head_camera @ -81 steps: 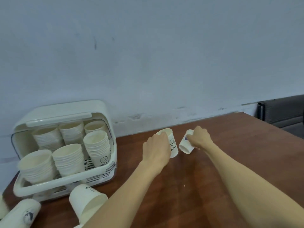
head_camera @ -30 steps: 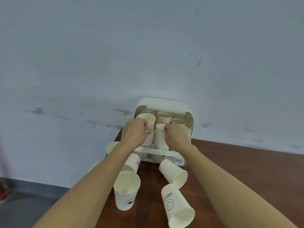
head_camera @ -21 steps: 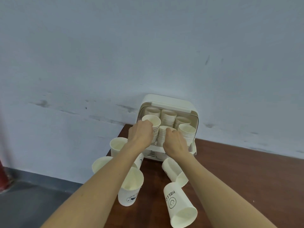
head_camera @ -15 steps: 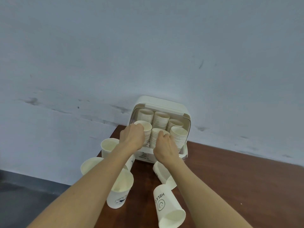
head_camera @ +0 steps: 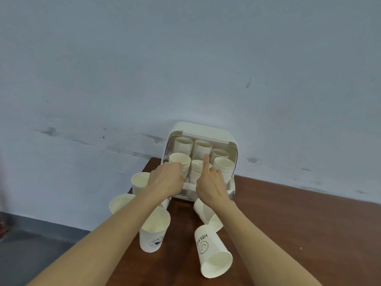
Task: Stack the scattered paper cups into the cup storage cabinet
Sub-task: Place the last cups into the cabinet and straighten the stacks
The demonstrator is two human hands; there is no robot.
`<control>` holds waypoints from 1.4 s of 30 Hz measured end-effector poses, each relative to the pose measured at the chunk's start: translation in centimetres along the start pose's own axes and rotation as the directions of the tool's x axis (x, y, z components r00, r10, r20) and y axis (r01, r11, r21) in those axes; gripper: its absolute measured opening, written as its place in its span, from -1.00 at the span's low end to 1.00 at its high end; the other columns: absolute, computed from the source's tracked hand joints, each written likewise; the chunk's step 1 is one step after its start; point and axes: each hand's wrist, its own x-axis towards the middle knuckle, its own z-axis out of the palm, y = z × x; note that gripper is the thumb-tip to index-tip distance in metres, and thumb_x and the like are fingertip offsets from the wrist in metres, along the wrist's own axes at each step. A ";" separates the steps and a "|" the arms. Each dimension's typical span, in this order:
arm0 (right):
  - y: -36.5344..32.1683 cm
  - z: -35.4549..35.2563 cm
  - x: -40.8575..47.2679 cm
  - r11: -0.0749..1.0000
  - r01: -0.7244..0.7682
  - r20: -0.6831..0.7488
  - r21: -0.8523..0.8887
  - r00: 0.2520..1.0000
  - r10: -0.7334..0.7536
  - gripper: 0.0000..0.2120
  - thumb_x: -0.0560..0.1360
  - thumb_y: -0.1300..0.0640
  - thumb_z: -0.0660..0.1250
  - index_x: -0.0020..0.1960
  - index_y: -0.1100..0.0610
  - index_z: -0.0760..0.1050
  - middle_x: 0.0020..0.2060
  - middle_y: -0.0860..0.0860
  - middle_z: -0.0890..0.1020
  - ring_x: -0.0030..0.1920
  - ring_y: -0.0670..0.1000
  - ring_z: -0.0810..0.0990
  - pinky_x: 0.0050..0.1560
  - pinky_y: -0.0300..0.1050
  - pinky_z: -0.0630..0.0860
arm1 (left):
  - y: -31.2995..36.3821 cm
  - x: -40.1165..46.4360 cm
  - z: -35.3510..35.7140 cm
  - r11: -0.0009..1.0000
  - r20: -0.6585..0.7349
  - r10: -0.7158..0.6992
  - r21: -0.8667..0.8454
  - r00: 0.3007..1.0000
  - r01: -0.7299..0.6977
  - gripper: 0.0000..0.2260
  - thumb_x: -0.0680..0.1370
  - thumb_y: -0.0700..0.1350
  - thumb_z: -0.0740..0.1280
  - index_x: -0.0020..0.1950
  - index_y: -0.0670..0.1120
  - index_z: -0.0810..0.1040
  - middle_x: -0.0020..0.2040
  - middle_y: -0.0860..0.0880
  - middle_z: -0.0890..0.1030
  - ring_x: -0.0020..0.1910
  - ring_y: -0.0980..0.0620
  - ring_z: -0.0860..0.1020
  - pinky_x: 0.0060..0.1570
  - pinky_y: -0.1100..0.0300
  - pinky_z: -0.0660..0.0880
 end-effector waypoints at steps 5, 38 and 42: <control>0.9 -1.8 -3.1 0.995 0.071 -0.065 0.073 0.996 -0.066 -0.44 0.49 0.28 0.12 0.48 0.13 0.15 0.00 0.16 0.50 0.04 0.17 0.41 -0.02 0.04 0.40 | -0.7 -3.3 -1.4 0.995 -0.024 0.012 -0.103 1.000 -0.014 -0.75 0.50 -0.11 0.18 0.07 -0.07 0.60 -0.01 -0.08 0.62 -0.04 -0.12 0.55 -0.09 -0.03 0.54; -2.8 1.3 -21.8 0.919 -0.381 0.038 0.102 0.924 0.380 -0.69 0.60 -0.05 0.14 0.16 0.17 0.40 0.02 0.06 0.62 0.03 0.13 0.60 -0.07 -0.05 0.47 | 1.4 -17.5 0.3 0.971 -0.083 -0.051 0.228 0.995 0.069 -0.83 0.62 -0.09 0.15 0.03 -0.07 0.51 -0.06 -0.06 0.62 -0.12 -0.06 0.59 -0.32 0.15 0.37; -3.1 1.8 -21.2 0.918 -0.381 0.002 0.115 0.924 0.383 -0.83 0.61 0.11 0.09 0.10 0.15 0.38 -0.01 0.08 0.64 -0.02 0.14 0.62 -0.14 -0.02 0.47 | 1.6 -17.3 0.4 0.988 -0.117 -0.030 0.145 0.993 0.047 -0.84 0.61 -0.08 0.14 0.01 -0.07 0.49 -0.08 -0.06 0.63 -0.14 -0.06 0.59 -0.28 0.10 0.46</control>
